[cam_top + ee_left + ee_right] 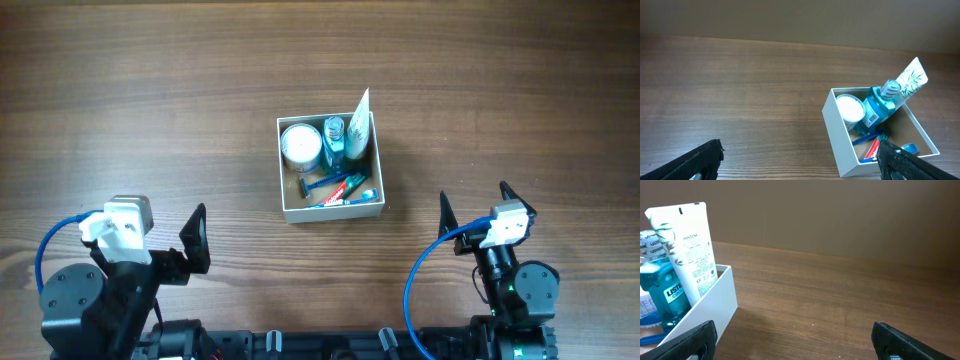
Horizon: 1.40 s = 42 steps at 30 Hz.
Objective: Pack container
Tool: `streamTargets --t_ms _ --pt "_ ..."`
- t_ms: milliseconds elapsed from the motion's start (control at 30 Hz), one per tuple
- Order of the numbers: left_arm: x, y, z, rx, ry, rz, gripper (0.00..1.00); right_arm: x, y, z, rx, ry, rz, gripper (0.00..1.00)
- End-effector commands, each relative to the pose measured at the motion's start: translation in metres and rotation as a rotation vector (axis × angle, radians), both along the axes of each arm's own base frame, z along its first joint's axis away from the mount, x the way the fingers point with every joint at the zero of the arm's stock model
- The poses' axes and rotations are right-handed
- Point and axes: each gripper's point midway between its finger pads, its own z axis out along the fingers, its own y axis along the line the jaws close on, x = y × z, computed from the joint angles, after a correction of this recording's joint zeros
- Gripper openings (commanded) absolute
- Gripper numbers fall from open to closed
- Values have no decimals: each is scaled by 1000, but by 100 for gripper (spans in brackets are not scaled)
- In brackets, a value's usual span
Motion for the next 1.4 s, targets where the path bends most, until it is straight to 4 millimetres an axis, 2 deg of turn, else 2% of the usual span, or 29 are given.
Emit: streamTargets --t_ms 0,300,500,567,767,1000,1133,1167,1367 --pt "-1 -2 -1 -19 -1 -7 100 -1 2 7 -5 -27 15 100" --pt "-1 0 -3 -2 4 1 100 -1 2 7 -5 -27 15 100" --pt "-14 -7 -37 5 65 -34 100 -1 2 7 -5 -26 15 100" --pt "-9 -10 -50 9 14 -54 100 -1 2 7 -5 -26 15 100" --pt "31 -12 -68 12 -306 -56 100 -1 2 7 -5 -26 15 100" --pt "51 -1 -70 42 -523 11 100 -1 2 7 -5 -26 15 100" --pt "55 -2 -85 95 -536 1 100 -1 2 7 -5 -26 15 100" --pt "57 -2 -96 93 -500 -2 100 -1 2 7 -5 -26 15 100" --pt "56 -7 -131 90 -356 -36 100 -1 2 7 -5 -26 15 100"
